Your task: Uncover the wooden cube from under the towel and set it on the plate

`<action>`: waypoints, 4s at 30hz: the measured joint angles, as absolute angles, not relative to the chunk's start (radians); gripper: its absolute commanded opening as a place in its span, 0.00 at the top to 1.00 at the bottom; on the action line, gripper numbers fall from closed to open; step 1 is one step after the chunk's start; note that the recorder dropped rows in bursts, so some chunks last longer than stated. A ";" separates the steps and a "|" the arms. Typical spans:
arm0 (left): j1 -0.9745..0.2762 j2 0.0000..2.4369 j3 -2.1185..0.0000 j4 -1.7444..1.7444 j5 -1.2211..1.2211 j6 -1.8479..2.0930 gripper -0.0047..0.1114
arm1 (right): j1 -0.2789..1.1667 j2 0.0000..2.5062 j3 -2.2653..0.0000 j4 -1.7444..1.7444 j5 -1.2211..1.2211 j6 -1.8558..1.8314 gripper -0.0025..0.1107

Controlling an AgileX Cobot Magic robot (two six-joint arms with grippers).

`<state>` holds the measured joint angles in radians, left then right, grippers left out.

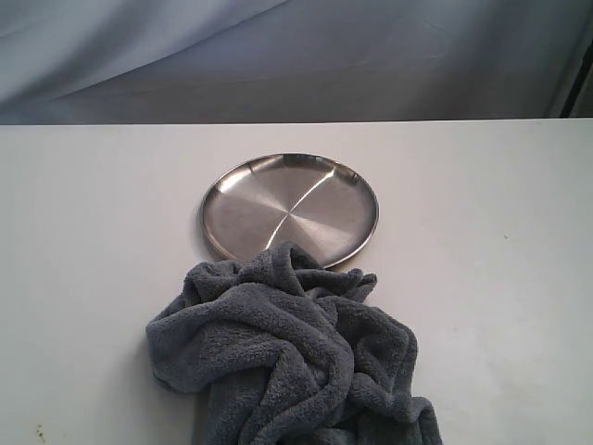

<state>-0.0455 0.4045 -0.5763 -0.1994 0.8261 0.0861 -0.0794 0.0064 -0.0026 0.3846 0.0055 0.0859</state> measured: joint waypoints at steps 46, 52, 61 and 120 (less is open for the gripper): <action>-0.858 1.083 -0.685 -0.272 1.150 0.131 0.96 | -0.079 0.006 -0.003 0.385 0.005 0.086 0.95; -1.023 1.207 -0.749 -0.274 1.090 0.052 0.96 | -0.079 0.006 -0.003 0.385 0.005 0.086 0.95; -1.111 1.509 -1.124 -0.242 1.082 0.000 0.96 | -0.079 0.006 -0.003 0.385 0.005 0.086 0.95; -0.658 1.463 -1.206 0.106 1.223 -0.182 0.96 | -0.079 0.006 -0.003 0.385 0.005 0.086 0.95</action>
<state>-0.6576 1.4628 -1.2059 0.1057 1.2227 -0.1821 -0.0794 0.0064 -0.0026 0.3846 0.0055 0.0859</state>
